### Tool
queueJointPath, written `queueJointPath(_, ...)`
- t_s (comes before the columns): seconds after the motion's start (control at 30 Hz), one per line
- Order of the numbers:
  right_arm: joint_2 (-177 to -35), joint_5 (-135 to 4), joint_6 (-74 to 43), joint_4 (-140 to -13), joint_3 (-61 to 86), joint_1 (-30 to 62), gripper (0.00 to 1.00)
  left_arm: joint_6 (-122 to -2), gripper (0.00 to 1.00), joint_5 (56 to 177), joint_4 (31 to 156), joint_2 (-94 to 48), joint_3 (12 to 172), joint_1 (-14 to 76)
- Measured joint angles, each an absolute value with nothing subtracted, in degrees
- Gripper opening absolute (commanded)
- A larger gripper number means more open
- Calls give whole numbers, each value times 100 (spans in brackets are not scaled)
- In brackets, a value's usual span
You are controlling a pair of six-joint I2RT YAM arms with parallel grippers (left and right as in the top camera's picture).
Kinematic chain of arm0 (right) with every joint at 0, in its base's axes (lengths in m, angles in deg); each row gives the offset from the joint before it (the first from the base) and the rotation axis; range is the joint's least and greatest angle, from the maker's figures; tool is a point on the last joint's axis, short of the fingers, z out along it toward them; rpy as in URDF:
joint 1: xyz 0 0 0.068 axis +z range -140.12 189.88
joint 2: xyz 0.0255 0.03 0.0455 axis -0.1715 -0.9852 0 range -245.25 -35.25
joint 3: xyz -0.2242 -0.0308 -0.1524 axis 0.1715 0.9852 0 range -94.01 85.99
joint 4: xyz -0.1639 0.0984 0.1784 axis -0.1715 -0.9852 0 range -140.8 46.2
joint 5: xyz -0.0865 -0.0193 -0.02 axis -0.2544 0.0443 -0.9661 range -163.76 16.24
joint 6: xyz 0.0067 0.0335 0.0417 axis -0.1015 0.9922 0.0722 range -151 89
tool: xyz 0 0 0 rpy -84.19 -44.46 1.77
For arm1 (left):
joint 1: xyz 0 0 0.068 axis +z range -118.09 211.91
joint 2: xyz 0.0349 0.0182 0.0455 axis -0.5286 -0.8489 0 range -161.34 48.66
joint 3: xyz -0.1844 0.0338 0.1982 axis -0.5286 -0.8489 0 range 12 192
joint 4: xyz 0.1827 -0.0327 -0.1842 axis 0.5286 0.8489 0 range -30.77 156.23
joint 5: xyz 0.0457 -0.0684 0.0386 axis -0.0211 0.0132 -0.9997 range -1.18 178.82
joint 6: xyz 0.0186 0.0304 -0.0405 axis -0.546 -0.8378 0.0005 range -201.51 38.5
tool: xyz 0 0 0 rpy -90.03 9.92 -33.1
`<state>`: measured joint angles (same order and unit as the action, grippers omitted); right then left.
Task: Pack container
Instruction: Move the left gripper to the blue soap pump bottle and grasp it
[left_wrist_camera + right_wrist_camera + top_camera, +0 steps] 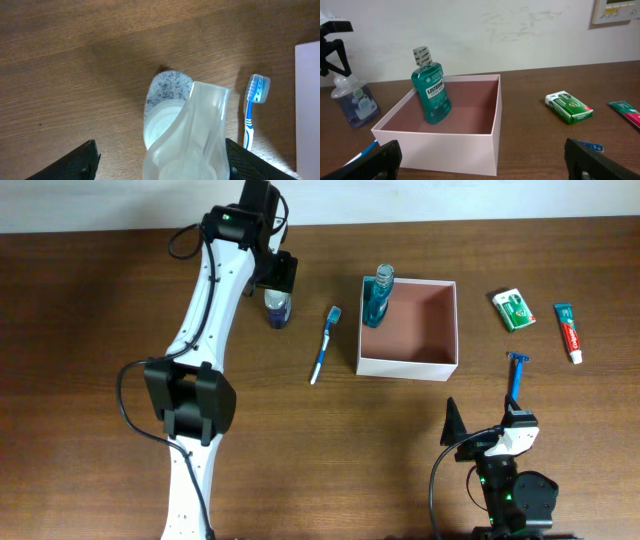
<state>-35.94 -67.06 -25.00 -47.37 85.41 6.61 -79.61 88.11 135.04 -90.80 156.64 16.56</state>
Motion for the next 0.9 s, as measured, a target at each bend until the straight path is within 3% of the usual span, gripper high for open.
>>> queueJointPath(0.9,-3594,-6706,-2503,-4737,8541,661,99,-8047,78,8824,13279,-9441,15625,1649)
